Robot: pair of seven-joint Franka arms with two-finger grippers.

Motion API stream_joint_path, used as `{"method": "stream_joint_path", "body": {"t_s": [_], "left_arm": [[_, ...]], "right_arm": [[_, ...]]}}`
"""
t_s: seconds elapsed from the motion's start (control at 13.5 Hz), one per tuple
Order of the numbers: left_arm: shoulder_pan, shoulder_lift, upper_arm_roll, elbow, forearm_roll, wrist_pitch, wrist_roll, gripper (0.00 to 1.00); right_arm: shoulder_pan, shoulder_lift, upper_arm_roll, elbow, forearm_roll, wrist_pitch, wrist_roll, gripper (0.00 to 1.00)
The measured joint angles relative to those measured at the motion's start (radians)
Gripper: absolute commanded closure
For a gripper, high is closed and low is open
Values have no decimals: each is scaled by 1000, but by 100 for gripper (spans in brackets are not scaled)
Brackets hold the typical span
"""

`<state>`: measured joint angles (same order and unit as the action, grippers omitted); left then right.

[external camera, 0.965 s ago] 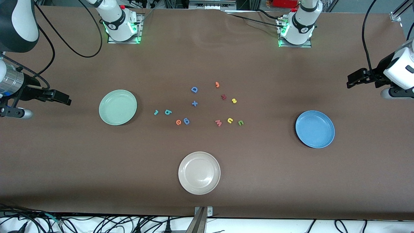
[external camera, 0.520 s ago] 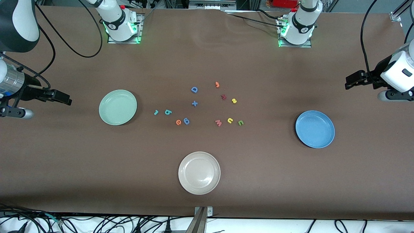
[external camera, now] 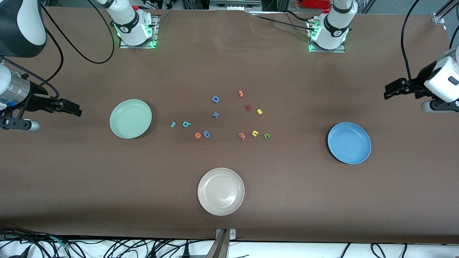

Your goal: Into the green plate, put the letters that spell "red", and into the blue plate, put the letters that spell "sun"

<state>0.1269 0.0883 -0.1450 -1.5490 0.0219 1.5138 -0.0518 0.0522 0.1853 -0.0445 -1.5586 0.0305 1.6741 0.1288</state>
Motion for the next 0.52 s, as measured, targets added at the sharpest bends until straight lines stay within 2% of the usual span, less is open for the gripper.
{"method": "stream_joint_path", "body": {"t_s": [0.52], "left_arm": [[0,0,-3,0,0,1,0,0]], "right_arm": [[6,0,1,0,-14,-18,0,0]]}}
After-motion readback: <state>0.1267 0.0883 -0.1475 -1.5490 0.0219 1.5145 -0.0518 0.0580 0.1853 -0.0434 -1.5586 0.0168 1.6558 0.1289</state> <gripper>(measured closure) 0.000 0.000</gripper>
